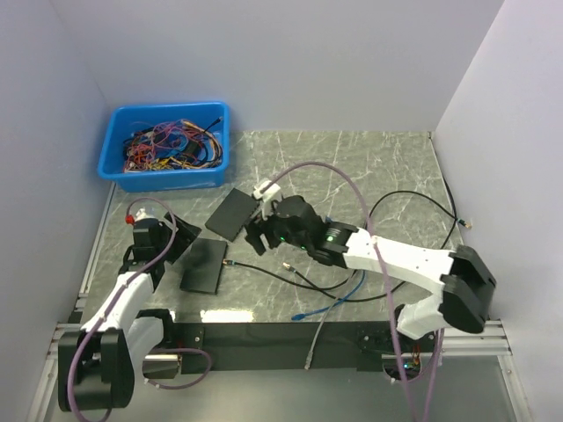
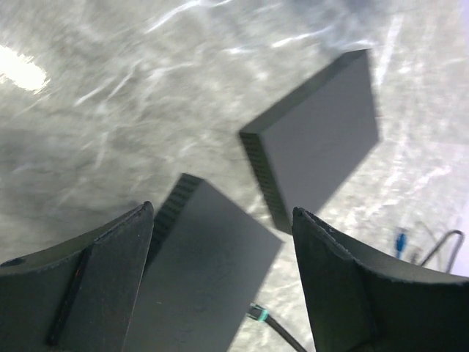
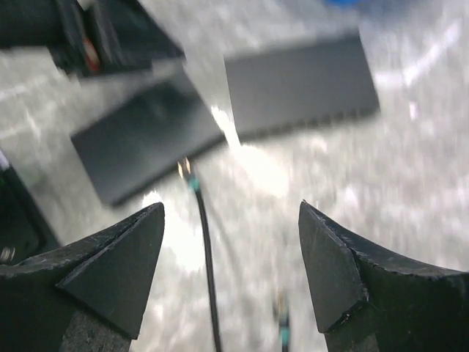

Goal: Insert the plug into the switch port

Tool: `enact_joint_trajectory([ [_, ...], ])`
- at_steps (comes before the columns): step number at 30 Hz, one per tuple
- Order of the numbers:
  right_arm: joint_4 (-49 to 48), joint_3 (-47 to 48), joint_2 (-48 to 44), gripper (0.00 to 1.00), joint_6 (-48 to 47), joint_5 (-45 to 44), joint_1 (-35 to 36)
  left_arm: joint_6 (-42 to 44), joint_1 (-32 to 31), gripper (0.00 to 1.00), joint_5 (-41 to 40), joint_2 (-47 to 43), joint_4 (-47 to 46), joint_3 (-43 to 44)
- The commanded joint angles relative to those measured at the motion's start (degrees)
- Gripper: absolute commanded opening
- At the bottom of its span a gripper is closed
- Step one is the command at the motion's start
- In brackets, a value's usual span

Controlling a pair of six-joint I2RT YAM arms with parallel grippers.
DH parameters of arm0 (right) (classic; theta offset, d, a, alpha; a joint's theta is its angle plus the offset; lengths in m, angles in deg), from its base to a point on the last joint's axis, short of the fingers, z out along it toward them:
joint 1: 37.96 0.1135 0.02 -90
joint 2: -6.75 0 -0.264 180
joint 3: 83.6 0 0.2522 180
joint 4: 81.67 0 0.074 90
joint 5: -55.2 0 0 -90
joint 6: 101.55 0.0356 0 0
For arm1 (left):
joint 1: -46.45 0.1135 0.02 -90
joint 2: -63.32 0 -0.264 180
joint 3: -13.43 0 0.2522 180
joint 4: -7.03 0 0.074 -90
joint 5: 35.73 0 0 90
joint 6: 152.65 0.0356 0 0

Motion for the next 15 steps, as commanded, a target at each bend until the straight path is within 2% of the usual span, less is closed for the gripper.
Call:
enact_joint_trajectory([
  [1,16.20,-1.52,-3.09,0.79,6.54,-3.99,2.99,0.92,0.18,0.82,2.31,-4.15,-0.73,0.70],
  [4,26.85,-0.38,-2.48,0.75,10.06,0.05,6.94,0.66,0.18,0.81,3.11,-5.83,-0.73,0.35],
  [6,32.72,-0.20,-1.78,0.76,13.47,-2.73,12.91,0.74,0.27,0.81,3.55,-6.18,-0.73,0.26],
  [8,35.99,0.41,-1.07,0.77,16.47,-3.11,15.29,0.74,0.18,0.80,4.07,-6.45,0.50,0.09],
  [15,46.81,-0.28,-1.24,0.81,25.09,-9.87,17.59,0.57,0.18,0.79,5.31,-7.59,0.41,-1.50],
])
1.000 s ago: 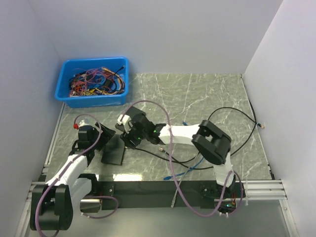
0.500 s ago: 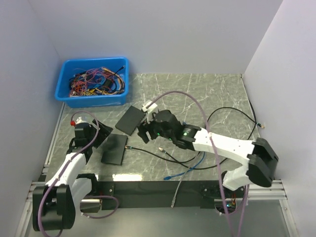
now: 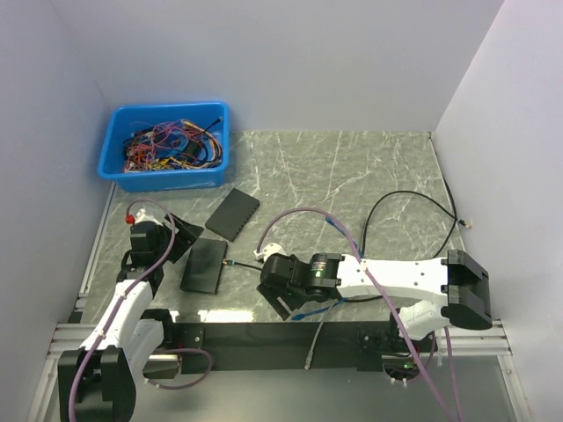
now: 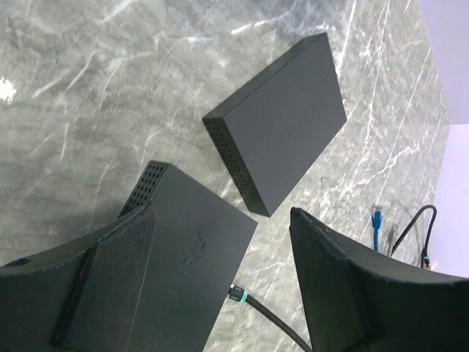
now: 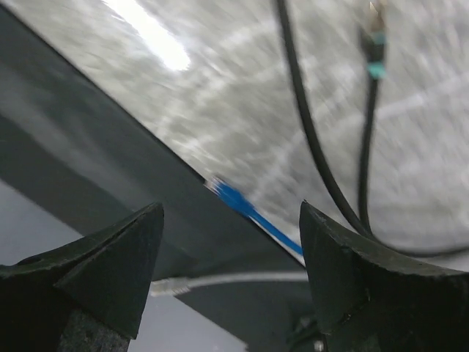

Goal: Insert the plug into the switch port

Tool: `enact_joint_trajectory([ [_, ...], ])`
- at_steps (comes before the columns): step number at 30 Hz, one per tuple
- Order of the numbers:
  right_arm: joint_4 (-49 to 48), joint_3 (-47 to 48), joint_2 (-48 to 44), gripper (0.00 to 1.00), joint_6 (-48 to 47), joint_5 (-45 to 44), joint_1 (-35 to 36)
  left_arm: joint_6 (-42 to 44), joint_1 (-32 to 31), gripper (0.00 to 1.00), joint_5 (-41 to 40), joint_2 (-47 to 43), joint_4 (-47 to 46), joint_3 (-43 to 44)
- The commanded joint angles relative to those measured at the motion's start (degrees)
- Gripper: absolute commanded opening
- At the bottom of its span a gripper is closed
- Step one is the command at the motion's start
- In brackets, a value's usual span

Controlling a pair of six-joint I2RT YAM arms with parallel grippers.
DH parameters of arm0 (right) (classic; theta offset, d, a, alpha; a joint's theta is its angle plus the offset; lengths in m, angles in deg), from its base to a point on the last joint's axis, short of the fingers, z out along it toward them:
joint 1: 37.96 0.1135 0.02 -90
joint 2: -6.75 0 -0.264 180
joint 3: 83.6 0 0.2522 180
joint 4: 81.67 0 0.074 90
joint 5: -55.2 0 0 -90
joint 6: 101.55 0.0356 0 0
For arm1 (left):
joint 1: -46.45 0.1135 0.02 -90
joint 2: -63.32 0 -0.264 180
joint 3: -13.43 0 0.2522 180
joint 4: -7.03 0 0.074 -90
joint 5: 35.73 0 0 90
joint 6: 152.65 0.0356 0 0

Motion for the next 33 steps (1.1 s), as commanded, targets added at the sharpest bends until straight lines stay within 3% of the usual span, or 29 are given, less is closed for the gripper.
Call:
enact_joint_trajectory([
  [1,7.35,-0.66,-0.79,0.81,5.60,-4.30,0.22,0.52,0.27,0.79,1.57,-1.88,-0.53,-0.99],
  [4,6.56,-2.95,0.44,0.81,4.90,-0.54,0.48,0.26,0.18,0.79,1.92,-2.24,-0.97,-1.26],
  [21,2.69,-7.87,8.09,0.79,4.54,0.45,2.32,0.61,0.18,0.78,2.45,-1.36,-1.06,-1.26],
  [24,1.38,-8.83,9.49,0.70,4.63,0.62,2.41,0.61,0.18,0.78,2.27,-1.53,-1.06,-1.26],
  [27,0.76,-9.28,10.02,0.38,4.72,0.62,2.41,0.61,0.18,0.78,2.27,-1.80,-0.97,-1.35],
  [28,0.76,-9.36,10.02,0.21,4.81,0.10,2.50,0.52,0.18,0.77,2.27,-1.80,-0.97,-1.35],
  [31,1.02,-9.19,9.41,0.00,4.81,-0.78,2.68,0.61,0.18,0.77,2.01,-1.98,-0.97,-1.35],
  [33,1.11,-8.84,8.71,0.00,4.46,-2.10,2.94,0.79,0.27,0.77,1.75,-1.54,-0.88,-1.00],
])
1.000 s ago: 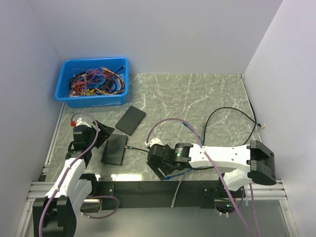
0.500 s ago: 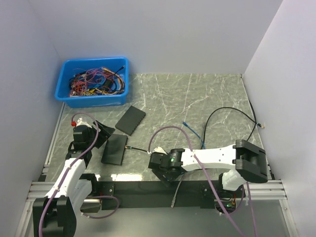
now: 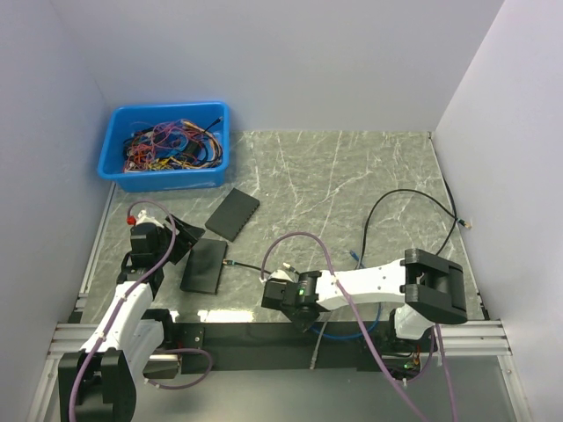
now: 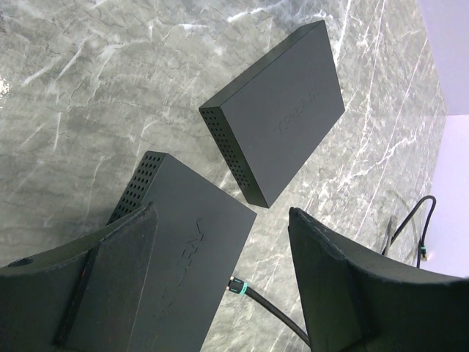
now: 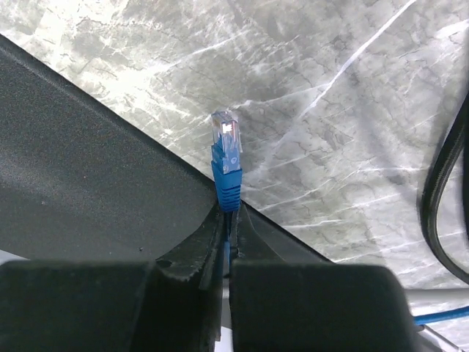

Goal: Insert the plug into the switch port

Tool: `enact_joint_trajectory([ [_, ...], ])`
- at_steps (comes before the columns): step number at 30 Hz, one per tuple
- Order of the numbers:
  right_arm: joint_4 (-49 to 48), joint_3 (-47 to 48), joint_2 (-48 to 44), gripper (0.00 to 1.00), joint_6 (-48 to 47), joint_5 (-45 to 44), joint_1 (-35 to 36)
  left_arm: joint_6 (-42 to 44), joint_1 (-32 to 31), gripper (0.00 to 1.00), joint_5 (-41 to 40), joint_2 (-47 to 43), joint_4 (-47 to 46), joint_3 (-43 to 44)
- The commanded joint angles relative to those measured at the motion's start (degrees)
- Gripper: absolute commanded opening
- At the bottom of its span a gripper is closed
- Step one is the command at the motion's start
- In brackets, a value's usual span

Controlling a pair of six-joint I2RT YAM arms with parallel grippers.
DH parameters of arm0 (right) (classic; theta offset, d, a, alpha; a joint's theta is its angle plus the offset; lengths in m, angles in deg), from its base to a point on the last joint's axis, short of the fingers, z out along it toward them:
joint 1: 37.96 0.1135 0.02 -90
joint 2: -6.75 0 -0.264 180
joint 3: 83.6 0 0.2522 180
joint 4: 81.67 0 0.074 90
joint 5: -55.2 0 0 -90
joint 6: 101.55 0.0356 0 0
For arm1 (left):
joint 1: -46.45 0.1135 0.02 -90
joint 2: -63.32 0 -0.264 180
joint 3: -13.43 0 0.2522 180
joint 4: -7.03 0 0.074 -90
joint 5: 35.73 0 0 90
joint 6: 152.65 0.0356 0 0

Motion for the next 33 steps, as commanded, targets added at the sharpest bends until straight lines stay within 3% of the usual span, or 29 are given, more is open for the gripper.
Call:
enact_joint_trajectory([
  [1,0.58,-0.18,-0.65,0.00,-0.53,-5.86,0.14,0.79,0.18,0.77,0.30,-0.18,-1.06,0.29],
  [7,-1.43,3.16,-5.04,0.00,-1.93,-11.13,1.11,0.26,0.18,0.76,1.79,-0.97,0.61,3.10],
  [16,-20.85,2.36,-13.57,0.00,-8.34,-20.79,1.11,-2.46,-1.05,0.67,5.39,-7.73,7.47,6.97],
  [23,-29.29,6.67,-9.10,0.00,-14.23,-22.83,0.94,-9.58,-8.68,0.65,6.46,-13.36,7.82,6.18],
  [33,-32.55,15.99,0.05,0.00,-19.69,-23.44,0.23,-12.83,-17.48,0.59,3.38,-11.08,4.75,5.39],
])
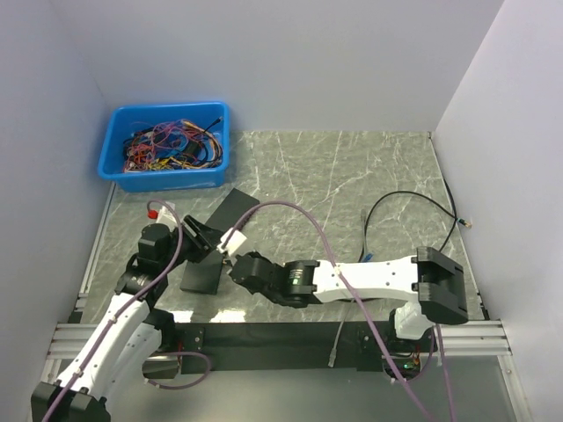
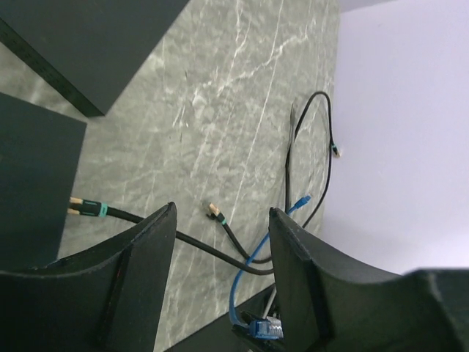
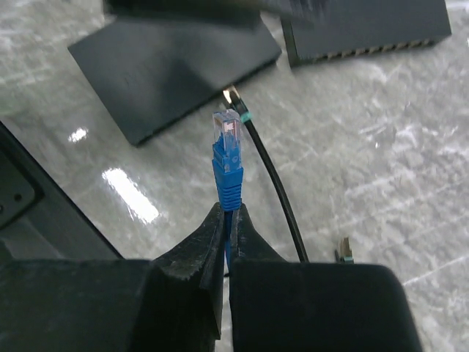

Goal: Insert the plug into the switch port

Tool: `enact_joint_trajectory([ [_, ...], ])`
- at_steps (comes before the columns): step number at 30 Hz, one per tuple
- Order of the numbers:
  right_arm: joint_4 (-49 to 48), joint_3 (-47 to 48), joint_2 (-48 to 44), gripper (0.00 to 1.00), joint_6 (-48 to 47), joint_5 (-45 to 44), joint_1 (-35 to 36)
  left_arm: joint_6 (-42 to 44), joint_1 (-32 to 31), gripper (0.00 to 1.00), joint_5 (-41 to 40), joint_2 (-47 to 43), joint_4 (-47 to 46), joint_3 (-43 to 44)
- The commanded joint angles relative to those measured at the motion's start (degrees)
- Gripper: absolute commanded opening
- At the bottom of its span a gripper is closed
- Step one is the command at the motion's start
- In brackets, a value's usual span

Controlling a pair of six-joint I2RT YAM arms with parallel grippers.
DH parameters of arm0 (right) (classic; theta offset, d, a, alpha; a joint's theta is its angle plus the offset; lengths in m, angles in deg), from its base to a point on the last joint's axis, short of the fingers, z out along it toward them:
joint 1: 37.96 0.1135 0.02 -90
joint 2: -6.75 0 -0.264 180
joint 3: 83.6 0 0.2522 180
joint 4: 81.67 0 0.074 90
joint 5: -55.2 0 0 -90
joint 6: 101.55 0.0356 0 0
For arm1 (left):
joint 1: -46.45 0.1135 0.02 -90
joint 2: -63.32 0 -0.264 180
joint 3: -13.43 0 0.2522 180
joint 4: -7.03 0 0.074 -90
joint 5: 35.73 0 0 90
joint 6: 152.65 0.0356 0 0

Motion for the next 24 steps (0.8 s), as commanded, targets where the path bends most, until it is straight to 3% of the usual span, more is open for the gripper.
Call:
enact_joint_trajectory([
  [1,-3.72,4.80,2.13,0.00,-3.01,-1.72,-0.49,-2.04,-1.86,0.59,-1.36,0.81,-3.52,-0.18],
  [13,-0.73,12.71,9.52,0.00,-4.42,-0.05,-3.21,-2.22,-4.50,0.55,-2.94,2.66,-5.46,-0.54],
  [24,-0.56,13.95,9.61,0.00,-3.37,-0.22,-3.92,-1.43,-5.02,0.14,-4.44,4.15,-5.63,-0.62],
])
